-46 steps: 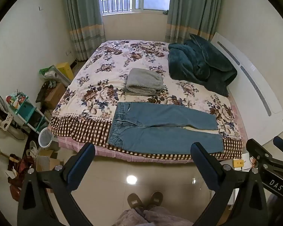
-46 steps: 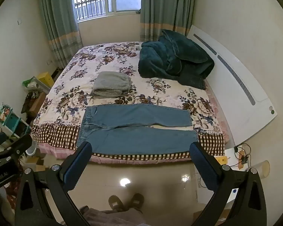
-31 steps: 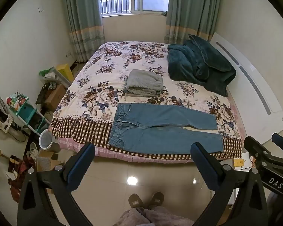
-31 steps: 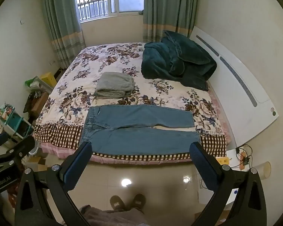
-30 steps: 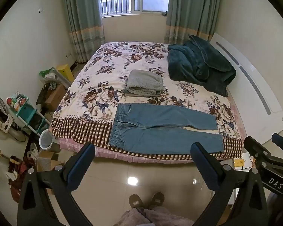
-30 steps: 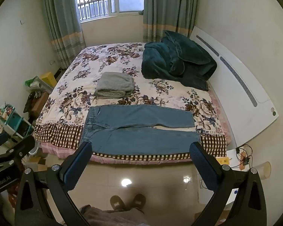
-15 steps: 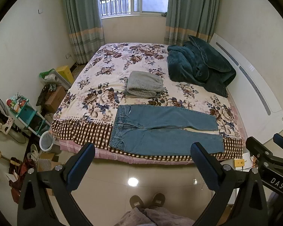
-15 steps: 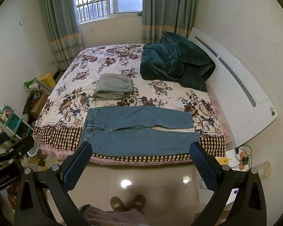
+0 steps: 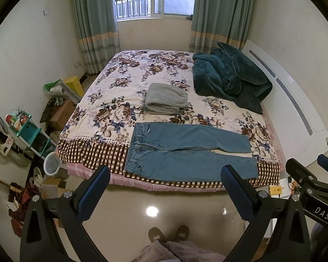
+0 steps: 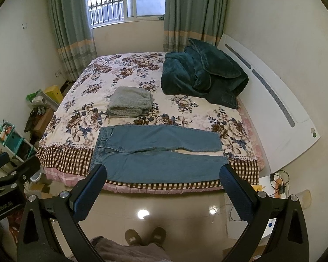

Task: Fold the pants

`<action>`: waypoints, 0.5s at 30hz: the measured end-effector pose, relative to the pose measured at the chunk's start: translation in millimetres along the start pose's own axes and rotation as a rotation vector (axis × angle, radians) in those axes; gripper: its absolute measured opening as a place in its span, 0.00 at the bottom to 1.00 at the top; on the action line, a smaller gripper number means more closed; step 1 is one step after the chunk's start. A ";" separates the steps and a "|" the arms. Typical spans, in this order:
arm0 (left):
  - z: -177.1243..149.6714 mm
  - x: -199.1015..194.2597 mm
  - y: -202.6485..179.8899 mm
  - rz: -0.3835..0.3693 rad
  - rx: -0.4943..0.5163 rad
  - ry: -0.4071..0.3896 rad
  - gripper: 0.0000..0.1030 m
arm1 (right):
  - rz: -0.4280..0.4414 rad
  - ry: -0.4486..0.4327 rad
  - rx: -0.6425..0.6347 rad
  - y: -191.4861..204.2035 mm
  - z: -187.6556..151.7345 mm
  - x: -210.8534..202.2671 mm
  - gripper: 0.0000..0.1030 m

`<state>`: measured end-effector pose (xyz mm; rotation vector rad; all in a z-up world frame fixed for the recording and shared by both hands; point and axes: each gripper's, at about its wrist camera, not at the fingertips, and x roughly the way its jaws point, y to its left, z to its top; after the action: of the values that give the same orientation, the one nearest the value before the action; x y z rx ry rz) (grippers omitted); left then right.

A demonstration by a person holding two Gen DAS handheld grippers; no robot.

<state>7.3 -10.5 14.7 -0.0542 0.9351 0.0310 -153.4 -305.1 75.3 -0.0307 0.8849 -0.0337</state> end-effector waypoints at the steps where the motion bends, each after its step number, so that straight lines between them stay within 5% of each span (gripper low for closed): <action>1: 2.1 -0.6 -1.6 0.000 0.000 0.001 1.00 | 0.002 0.001 0.004 -0.5 -1.1 -0.2 1.00; 15: 5.8 2.3 -4.6 -0.001 -0.002 0.000 1.00 | -0.001 -0.001 0.002 2.1 -0.8 0.7 1.00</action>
<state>13.5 -14.8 16.5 -0.0570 0.9355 0.0310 -153.6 -303.0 74.2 -0.0288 0.8841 -0.0355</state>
